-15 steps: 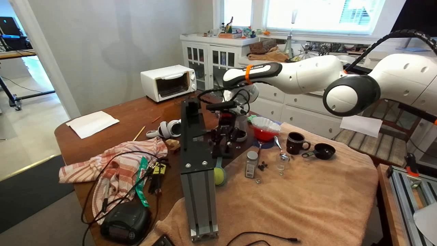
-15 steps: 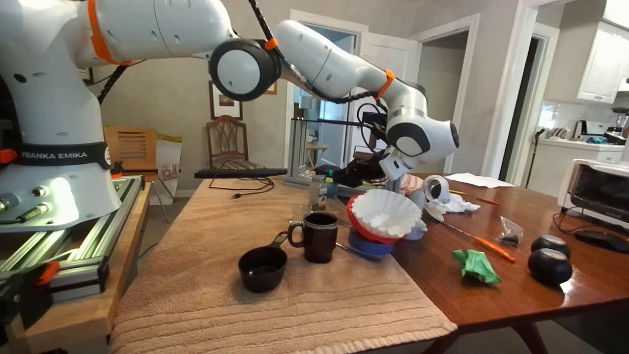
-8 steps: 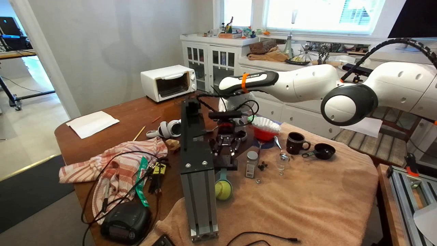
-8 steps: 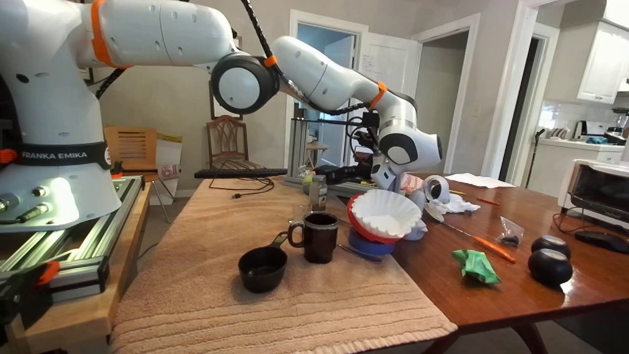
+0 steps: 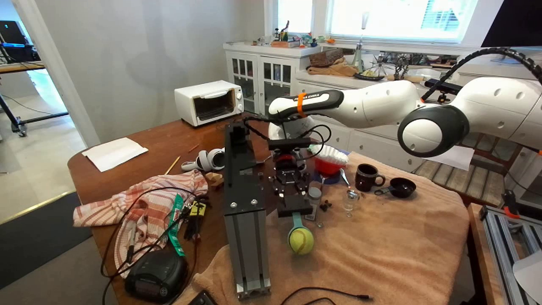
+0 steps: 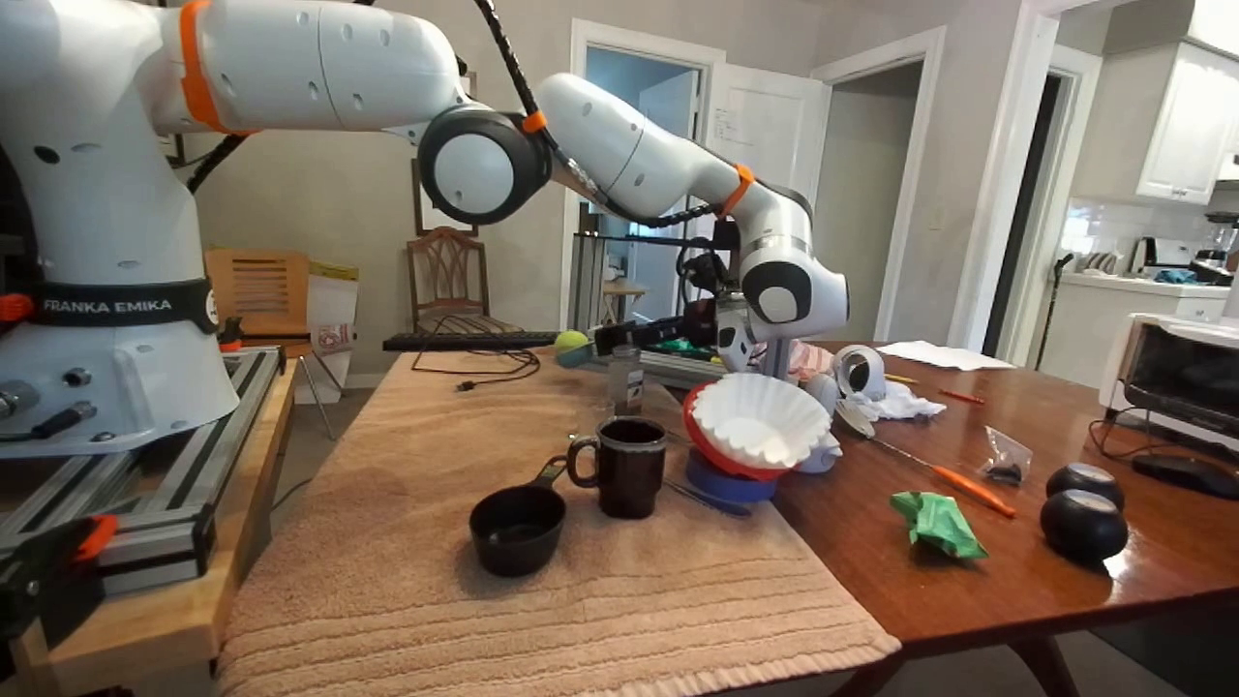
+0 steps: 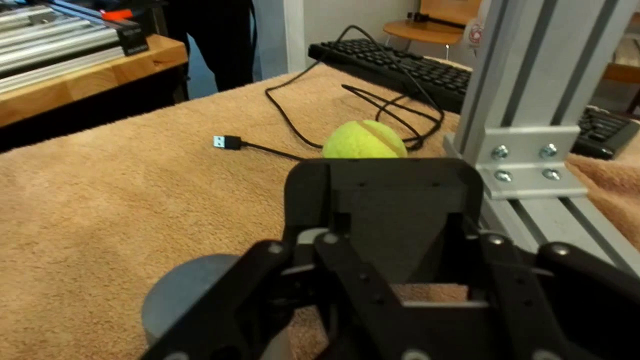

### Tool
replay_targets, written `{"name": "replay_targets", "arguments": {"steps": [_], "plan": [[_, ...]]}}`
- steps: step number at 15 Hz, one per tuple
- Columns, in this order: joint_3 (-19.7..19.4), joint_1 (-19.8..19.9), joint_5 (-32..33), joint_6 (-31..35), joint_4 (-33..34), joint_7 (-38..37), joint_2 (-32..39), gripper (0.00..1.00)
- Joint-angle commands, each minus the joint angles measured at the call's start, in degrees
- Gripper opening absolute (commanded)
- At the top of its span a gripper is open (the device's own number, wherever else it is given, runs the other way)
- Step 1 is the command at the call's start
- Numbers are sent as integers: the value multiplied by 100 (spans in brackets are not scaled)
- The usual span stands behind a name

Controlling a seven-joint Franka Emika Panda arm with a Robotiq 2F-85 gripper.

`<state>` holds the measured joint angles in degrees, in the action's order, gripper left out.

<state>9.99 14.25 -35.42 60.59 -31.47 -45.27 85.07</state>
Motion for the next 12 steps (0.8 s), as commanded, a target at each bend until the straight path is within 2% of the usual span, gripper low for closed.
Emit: {"name": "replay_targets", "arguments": {"steps": [1,9,10,11,12], "plan": [[-16,0,31,-666,45,-66,-3,22],[-21,2,4,-1501,363,-168,45,22],[52,20,145,-1402,73,-64,-133,22],[285,103,414,-1268,-239,3,-315,22],[334,125,524,-1271,-257,54,-361,22]]}}
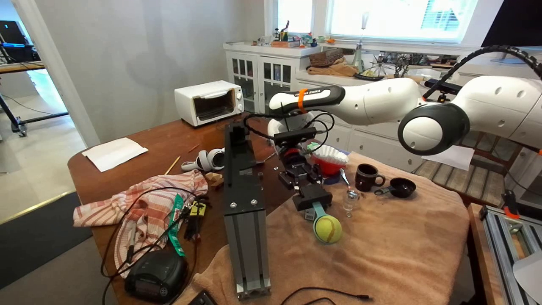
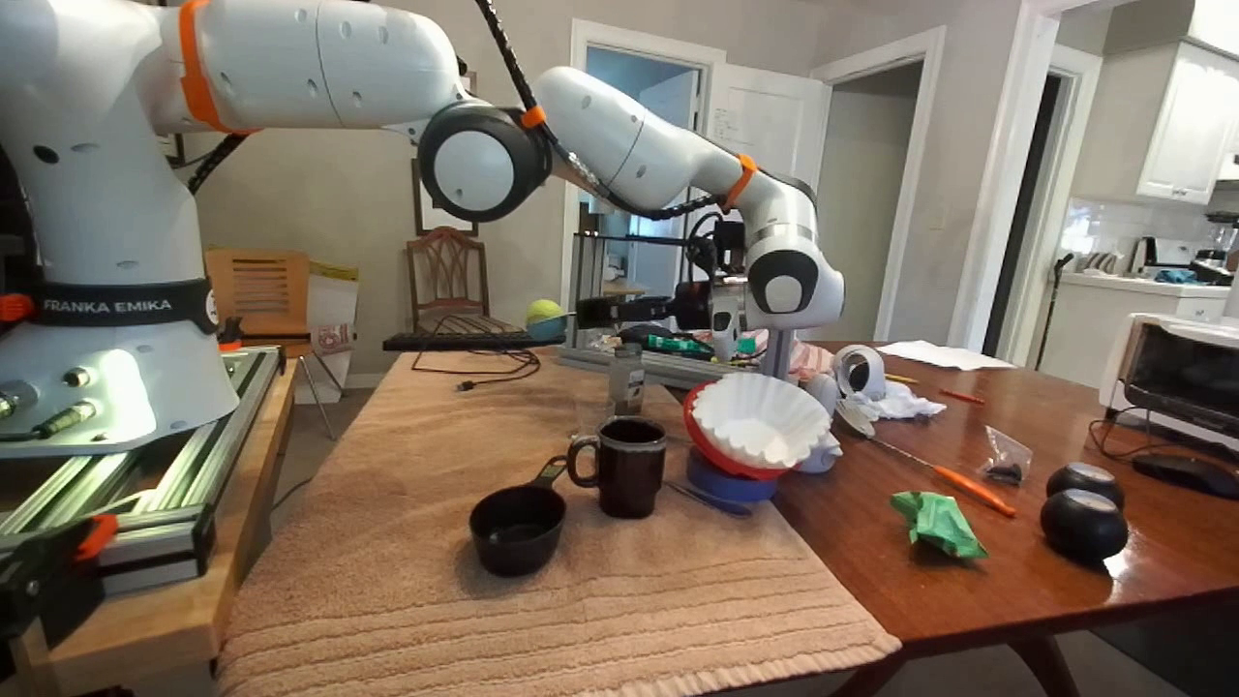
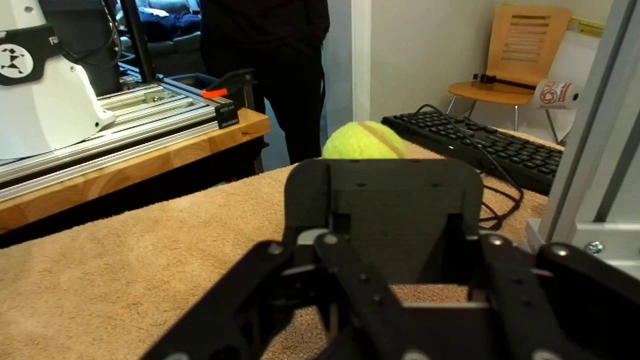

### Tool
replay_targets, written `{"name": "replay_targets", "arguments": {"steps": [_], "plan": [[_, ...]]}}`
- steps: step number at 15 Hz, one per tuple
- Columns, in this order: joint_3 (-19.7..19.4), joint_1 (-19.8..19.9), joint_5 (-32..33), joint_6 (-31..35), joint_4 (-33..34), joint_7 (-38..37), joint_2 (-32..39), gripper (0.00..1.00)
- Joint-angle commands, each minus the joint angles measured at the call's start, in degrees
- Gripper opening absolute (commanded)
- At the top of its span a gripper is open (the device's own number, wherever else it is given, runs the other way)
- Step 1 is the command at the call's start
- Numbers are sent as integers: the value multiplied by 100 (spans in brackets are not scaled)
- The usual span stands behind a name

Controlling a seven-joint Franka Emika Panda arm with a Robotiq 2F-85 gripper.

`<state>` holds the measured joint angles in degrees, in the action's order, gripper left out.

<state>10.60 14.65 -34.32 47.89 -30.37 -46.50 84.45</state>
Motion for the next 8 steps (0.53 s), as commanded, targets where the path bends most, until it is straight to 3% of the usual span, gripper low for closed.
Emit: {"name": "replay_targets", "arguments": {"steps": [1,4,5,6,8], "plan": [[354,117,550,0,-376,203,-341,22],[485,172,837,0,-256,156,-417,22],[128,1,815,0,-14,295,-413,22],[222,71,576,3,-66,113,-279,47],[137,56,624,3,-25,146,-358,47]]}}
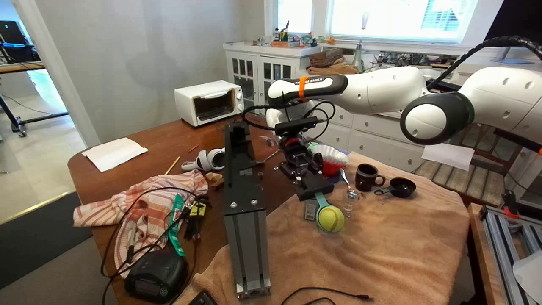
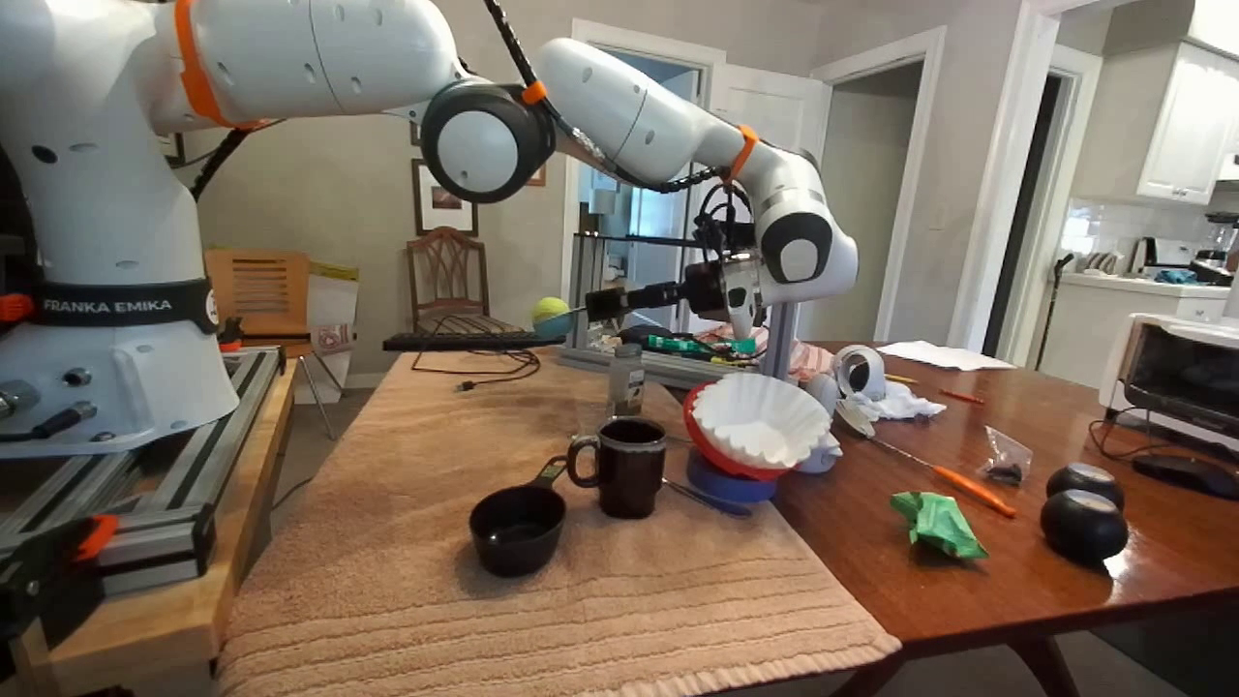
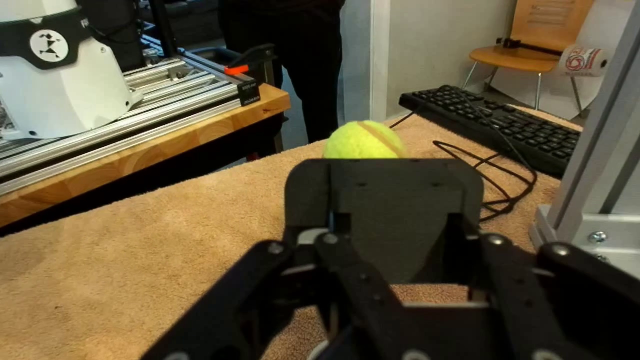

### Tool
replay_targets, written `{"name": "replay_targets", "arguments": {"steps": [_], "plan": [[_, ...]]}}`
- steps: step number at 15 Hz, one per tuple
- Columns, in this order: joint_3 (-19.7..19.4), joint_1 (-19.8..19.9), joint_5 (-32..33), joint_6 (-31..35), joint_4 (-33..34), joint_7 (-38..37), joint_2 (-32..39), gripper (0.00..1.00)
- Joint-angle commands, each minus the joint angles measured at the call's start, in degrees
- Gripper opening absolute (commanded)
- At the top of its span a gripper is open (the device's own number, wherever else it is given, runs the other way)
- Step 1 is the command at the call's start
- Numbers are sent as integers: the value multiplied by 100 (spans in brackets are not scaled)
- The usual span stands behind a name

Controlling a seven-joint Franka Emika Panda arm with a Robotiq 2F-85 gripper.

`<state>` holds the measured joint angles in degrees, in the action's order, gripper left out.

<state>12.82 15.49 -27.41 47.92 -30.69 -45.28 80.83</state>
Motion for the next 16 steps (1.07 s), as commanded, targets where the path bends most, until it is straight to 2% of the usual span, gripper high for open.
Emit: {"name": "replay_targets", "arguments": {"steps": [1,4,10,14,15,16], "plan": [[-100,-33,-60,0,9,26,-20,22],[120,212,-119,0,-469,-166,-184,22],[360,735,-3,0,-904,-227,-280,22],[607,1115,-234,0,-782,-469,-228,22],[257,1054,-612,0,-688,-479,-248,22],[181,1100,-806,13,-422,-594,-139,22]]}}
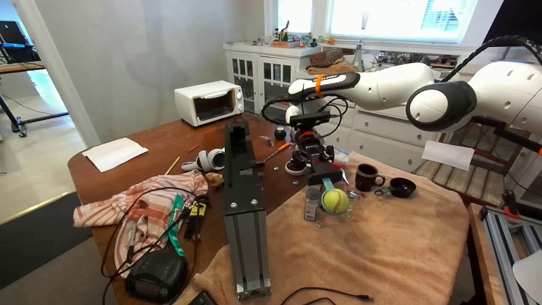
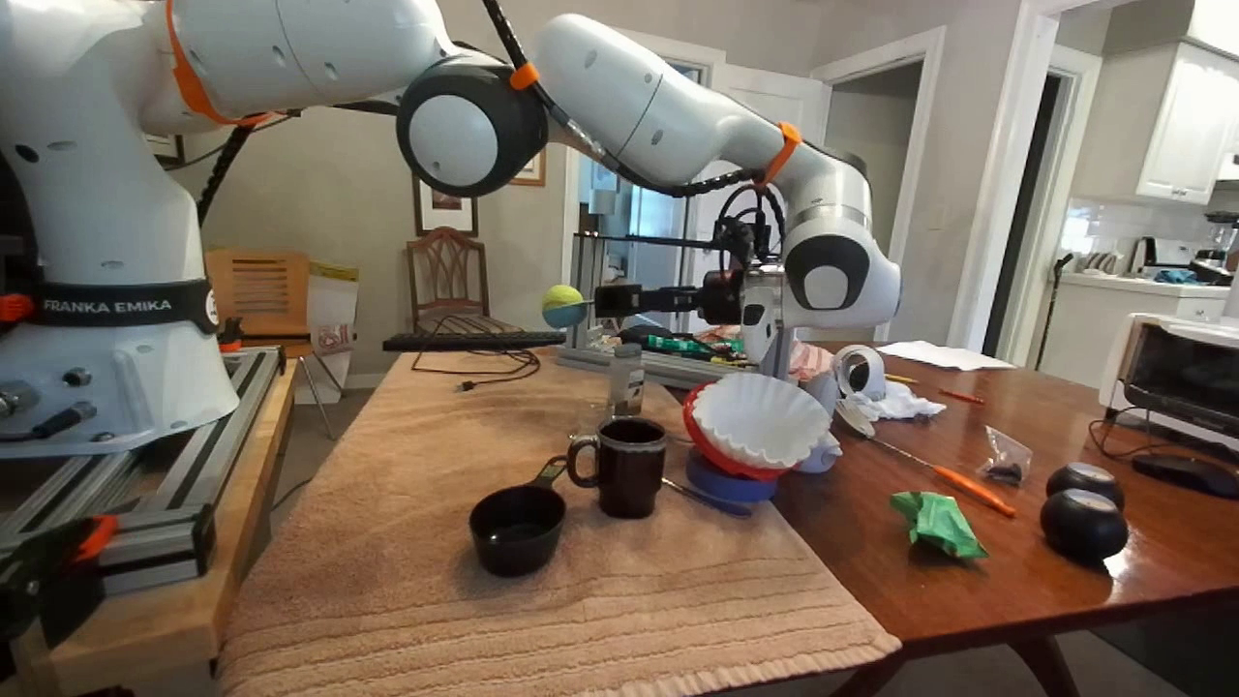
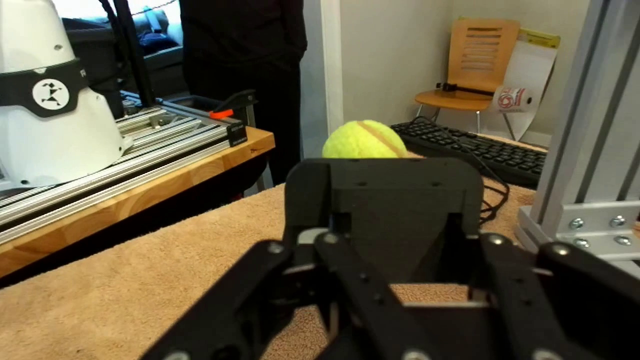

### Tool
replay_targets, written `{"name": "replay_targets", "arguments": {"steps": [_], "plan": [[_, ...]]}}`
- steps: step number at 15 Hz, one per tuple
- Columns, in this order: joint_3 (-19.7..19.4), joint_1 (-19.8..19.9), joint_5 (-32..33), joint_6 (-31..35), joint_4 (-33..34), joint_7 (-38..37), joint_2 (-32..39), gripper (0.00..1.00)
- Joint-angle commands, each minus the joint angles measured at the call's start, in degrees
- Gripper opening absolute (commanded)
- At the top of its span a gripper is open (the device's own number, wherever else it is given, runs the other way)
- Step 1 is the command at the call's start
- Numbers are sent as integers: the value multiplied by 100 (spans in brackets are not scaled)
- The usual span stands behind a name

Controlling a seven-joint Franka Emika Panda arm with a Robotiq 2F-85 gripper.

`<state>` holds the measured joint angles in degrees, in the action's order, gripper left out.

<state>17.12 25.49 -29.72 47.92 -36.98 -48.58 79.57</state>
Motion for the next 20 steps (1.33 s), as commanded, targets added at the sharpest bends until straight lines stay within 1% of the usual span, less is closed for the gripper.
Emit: {"name": "replay_targets", "arguments": {"steps": [1,3,4,7,9,10,12,13,15,17,20], "plan": [[-308,182,-737,86,225,-306,-36,22],[-465,301,-984,250,335,-368,-64,22],[-335,443,-920,402,245,-415,-147,22],[-342,738,-1109,754,195,-553,-222,22],[-281,927,-1348,1026,106,-794,-263,22],[-357,794,-1074,809,254,-532,-181,47],[-330,923,-1186,907,253,-645,-187,47],[-327,944,-1200,912,251,-657,-187,22],[-448,865,-1034,1035,324,-667,-153,22],[-621,872,-828,940,365,-675,-109,22],[-804,981,-525,702,404,-485,-62,22]]}}
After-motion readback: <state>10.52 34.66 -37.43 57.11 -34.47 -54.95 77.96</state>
